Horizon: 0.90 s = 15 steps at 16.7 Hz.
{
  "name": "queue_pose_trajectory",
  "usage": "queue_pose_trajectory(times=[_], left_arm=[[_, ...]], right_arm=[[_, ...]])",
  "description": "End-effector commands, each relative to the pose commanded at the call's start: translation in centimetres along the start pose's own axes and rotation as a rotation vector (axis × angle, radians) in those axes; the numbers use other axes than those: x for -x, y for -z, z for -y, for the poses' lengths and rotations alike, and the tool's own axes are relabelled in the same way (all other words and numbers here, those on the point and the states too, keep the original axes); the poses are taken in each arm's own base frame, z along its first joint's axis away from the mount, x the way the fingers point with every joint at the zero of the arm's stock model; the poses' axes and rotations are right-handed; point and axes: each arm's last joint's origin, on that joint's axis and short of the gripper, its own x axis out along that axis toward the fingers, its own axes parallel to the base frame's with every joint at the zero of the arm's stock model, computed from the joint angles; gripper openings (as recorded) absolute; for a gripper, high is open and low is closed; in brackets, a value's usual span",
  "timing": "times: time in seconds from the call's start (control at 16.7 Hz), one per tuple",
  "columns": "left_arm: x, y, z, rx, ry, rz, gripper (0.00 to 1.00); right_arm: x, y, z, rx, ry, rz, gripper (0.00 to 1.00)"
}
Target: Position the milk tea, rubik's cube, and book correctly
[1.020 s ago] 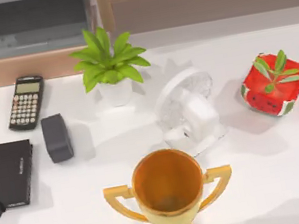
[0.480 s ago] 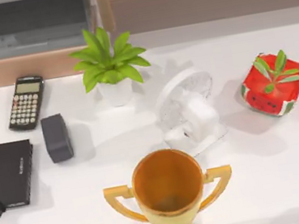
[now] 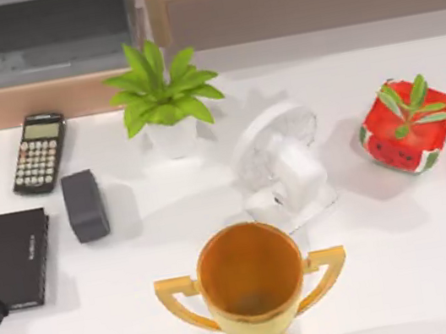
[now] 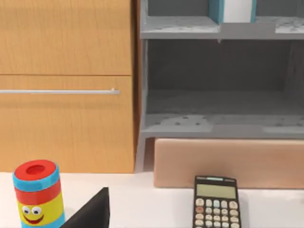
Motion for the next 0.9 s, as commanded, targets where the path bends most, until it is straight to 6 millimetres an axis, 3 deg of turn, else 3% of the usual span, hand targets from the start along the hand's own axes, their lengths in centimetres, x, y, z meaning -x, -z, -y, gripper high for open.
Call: queue_pose_trajectory(times=[0.36,0.66,0.9], left_arm=[[0.0,0.0,0.0,0.000,0.000,0.000,1.00],[0.0,0.0,0.0,0.000,0.000,0.000,1.00],[0.0,0.0,0.0,0.000,0.000,0.000,1.00]], right_arm=[[-0.1,-0.2,-0.1,0.000,0.000,0.001,1.00],[-0.1,-2.7,0.3,-0.029,0.073,-0.059,1.00],[0.0,-4.7,-0.8,-0.080,0.132,-0.231,1.00]])
